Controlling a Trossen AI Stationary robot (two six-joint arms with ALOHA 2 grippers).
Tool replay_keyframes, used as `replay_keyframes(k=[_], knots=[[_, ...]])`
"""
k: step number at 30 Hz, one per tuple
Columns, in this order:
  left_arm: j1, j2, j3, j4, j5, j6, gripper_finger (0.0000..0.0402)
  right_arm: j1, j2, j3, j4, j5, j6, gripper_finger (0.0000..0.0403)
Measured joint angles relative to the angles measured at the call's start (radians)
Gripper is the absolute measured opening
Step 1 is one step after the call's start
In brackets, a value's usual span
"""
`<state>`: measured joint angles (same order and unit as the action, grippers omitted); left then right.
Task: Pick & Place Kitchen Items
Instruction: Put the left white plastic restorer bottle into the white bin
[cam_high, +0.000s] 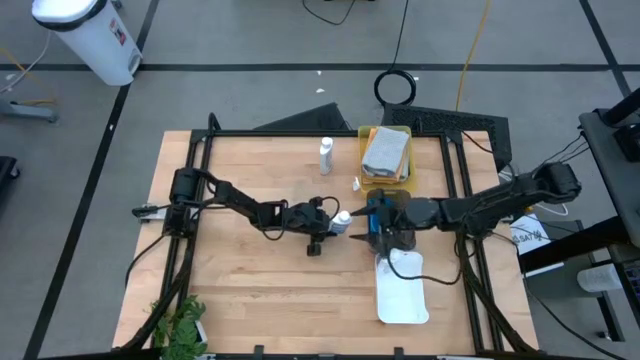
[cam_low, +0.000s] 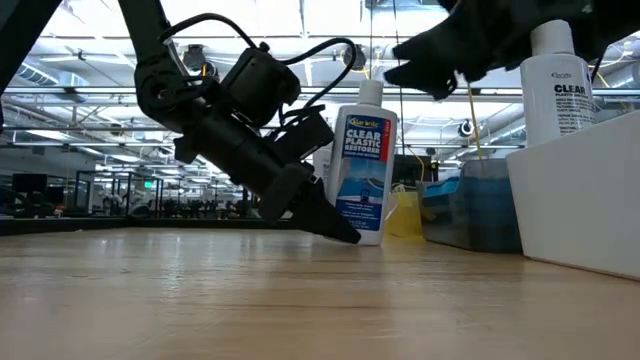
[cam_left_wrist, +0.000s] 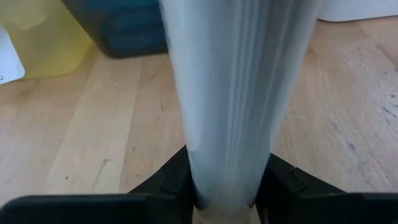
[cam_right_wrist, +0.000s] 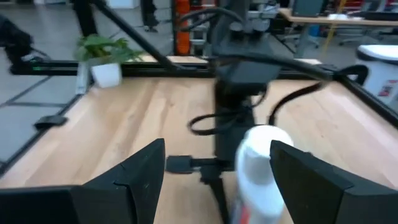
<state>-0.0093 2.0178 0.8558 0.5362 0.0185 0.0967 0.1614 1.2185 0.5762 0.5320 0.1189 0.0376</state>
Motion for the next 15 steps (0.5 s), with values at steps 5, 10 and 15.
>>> replay_keyframes(k=[5,10,15], knots=[[0.0,0.0,0.001,-0.003,-0.001,0.0,0.0123,-0.045,0.077,0.0,0.089,0.009,-0.012,0.0256],[0.0,0.0,0.001,-0.003,-0.001,-0.001,0.0125,-0.084,0.152,0.0,0.159,0.007,0.002,0.0256],[0.0,-0.001,0.001,-0.003,-0.001,-0.002,0.0123,-0.091,0.188,0.0,0.195,0.006,-0.001,0.0245]])
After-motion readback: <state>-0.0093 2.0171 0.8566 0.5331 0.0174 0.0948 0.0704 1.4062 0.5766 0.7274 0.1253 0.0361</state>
